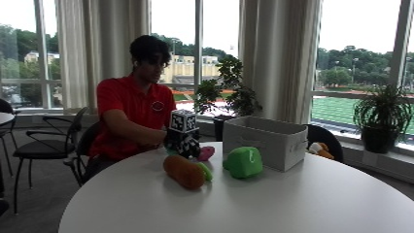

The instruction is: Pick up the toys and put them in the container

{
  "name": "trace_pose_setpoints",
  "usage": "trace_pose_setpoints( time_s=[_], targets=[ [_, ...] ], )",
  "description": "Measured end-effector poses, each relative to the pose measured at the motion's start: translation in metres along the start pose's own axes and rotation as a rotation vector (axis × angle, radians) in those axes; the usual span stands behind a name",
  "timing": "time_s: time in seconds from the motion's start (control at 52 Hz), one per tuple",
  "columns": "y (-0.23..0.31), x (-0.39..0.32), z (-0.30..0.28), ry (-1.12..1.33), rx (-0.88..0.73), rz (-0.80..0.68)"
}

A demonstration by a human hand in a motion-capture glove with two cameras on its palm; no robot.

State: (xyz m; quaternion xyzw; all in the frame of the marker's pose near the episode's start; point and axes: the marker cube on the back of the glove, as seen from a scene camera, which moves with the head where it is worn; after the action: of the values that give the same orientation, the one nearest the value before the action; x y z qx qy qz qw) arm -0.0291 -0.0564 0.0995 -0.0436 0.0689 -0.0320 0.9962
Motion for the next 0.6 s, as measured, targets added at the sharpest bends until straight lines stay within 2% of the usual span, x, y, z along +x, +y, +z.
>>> trace_pose_setpoints(
  time_s=[0.192, 0.346, 0.596],
  targets=[
    [-0.02, 0.026, -0.04, -0.122, 0.146, 0.039],
    [-0.04, 0.051, -0.087, -0.044, 0.243, 0.067],
    [-0.079, 0.032, -0.167, -0.067, 0.293, 0.122]
  ],
)
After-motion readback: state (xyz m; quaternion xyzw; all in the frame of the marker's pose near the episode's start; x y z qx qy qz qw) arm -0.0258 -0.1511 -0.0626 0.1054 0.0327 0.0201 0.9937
